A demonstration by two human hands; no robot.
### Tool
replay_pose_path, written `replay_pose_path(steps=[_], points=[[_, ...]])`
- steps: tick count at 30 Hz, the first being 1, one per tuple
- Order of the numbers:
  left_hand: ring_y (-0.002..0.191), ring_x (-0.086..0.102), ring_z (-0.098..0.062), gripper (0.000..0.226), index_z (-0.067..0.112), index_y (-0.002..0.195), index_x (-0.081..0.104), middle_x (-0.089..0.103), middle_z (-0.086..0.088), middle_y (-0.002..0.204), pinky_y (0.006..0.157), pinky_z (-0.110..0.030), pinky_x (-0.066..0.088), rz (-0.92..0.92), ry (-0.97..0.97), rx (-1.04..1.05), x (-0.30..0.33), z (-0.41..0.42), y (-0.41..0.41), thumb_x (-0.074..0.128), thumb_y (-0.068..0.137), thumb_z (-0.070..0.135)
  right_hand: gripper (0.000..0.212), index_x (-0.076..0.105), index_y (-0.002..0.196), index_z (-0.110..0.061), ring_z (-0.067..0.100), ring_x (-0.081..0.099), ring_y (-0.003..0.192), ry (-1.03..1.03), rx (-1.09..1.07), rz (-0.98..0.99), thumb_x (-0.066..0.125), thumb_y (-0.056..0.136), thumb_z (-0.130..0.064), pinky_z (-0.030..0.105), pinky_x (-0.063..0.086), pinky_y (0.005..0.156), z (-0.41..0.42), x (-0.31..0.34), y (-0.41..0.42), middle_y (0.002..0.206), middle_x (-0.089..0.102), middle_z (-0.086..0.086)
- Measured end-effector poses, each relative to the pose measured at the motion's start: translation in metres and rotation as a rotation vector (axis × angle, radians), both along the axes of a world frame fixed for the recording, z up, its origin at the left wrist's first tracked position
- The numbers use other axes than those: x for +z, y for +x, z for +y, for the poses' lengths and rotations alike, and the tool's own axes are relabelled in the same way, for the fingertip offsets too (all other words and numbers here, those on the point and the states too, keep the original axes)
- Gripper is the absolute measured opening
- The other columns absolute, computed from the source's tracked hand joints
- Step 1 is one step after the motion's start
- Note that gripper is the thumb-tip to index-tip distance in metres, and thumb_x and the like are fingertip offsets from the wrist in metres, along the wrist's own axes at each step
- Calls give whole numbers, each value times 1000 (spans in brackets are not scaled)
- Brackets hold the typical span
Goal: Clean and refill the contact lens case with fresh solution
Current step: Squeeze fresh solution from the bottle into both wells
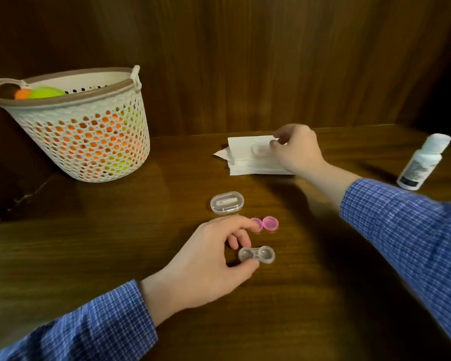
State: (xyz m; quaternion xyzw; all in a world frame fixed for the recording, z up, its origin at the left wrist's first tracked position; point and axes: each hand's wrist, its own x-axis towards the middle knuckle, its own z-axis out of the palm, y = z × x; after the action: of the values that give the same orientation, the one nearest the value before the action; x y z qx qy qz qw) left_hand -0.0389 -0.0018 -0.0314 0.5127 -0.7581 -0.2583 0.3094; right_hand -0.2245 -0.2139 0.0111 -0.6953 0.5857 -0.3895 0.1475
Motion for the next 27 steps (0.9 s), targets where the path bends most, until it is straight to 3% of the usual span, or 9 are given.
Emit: replay_pose_path(steps=[3, 7, 10, 12, 15, 18, 22, 25, 27], points=[[98, 63, -4, 49, 42, 130, 62, 68, 21, 102, 79, -15, 51, 15, 7, 9, 0, 0, -4, 80, 87, 29, 24, 73, 118, -15, 5, 60, 79, -1, 43, -7, 66, 95, -16, -1, 37, 58, 44, -2, -27, 103, 69, 0], [95, 63, -5, 52, 42, 132, 61, 68, 24, 102, 82, -18, 54, 39, -11, 3, 1, 1, -19, 81, 86, 29, 9, 73, 97, -31, -1, 64, 80, 19, 12, -107, 70, 95, -23, 11, 43, 68, 113, -11, -82, 88, 69, -15], [89, 64, -4, 54, 39, 135, 59, 67, 26, 104, 78, -14, 53, 31, -16, -28, 1, 2, -32, 81, 86, 30, 7, 68, 87, -26, 10, 66, 83, 18, -150, -423, 73, 92, -24, 27, 52, 76, 150, -20, -128, 85, 70, -6], [86, 65, -3, 53, 42, 132, 58, 66, 28, 106, 77, -10, 52, 13, -35, -45, 2, 3, -43, 81, 85, 32, 18, 61, 99, -23, 13, 64, 86, -6, -296, -575, 76, 90, -21, 27, 52, 76, 158, -19, -154, 90, 65, -4], [81, 66, -4, 52, 45, 129, 57, 67, 28, 105, 73, -10, 54, 11, -44, -51, 3, 1, -49, 82, 86, 29, 54, 44, 127, -20, 14, 59, 95, 77, -403, -604, 81, 87, -17, 21, 44, 69, 144, -13, -174, 109, 56, -2], [79, 67, -6, 53, 42, 129, 59, 67, 25, 105, 70, -13, 55, 1, -45, -53, 4, 4, -51, 83, 86, 24, 76, 34, 144, -13, 24, 53, 117, 132, -472, -506, 83, 86, -18, 31, 48, 88, 125, -11, -183, 140, 45, 11], [76, 67, -5, 52, 37, 130, 61, 68, 24, 102, 69, -14, 56, 12, -57, -25, 5, 6, -52, 83, 86, 20, 88, 26, 155, -12, 35, 50, 137, 160, -505, -433, 82, 87, -18, 45, 47, 109, 99, -8, -181, 155, 39, 16], [73, 67, -3, 49, 34, 129, 62, 69, 21, 100, 69, -14, 55, 35, -63, 5, 4, 7, -52, 82, 87, 18, 88, 23, 159, -13, 38, 49, 140, 194, -503, -403, 79, 90, -18, 50, 45, 110, 81, -11, -185, 155, 45, 17], [74, 67, -2, 49, 32, 129, 63, 69, 19, 99, 70, -14, 55, 39, -64, 14, 2, 7, -51, 82, 87, 18, 76, 34, 154, -11, 38, 53, 136, 187, -496, -379, 77, 92, -17, 50, 47, 108, 73, -15, -189, 150, 52, 18]])
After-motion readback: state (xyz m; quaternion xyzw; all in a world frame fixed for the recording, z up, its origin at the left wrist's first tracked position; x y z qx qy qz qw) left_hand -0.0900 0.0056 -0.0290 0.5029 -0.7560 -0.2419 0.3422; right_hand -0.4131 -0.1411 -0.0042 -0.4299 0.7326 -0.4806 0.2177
